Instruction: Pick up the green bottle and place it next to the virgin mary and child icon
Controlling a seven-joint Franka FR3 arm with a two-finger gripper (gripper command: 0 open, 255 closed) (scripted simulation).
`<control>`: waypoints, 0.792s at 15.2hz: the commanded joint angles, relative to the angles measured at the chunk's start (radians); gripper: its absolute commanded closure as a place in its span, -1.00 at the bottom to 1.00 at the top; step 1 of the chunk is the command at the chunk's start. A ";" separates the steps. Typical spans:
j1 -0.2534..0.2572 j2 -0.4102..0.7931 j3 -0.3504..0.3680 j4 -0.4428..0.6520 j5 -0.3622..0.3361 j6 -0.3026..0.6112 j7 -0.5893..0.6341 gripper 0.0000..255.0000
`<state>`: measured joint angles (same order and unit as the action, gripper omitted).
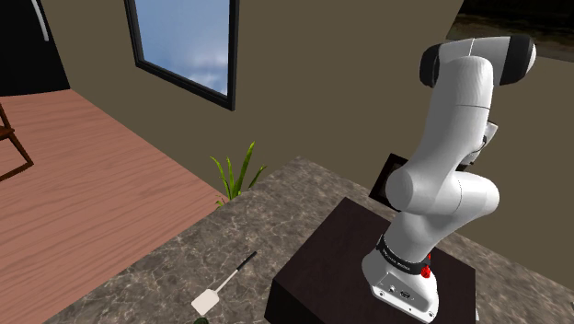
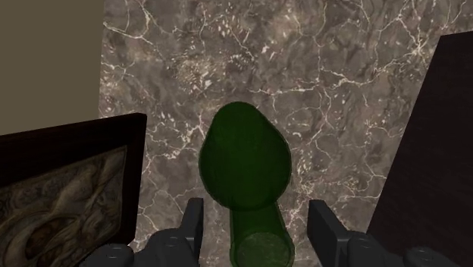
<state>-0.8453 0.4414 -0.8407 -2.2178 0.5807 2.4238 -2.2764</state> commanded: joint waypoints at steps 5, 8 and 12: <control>0.000 0.000 0.000 0.000 0.000 0.000 0.000 -1.00; 0.067 -0.087 -0.088 0.002 -0.107 -0.061 0.070 -1.00; 0.085 -0.110 -0.110 0.005 -0.136 -0.078 0.089 -1.00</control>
<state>-0.7620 0.3337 -0.9481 -2.2141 0.4486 2.3482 -2.1899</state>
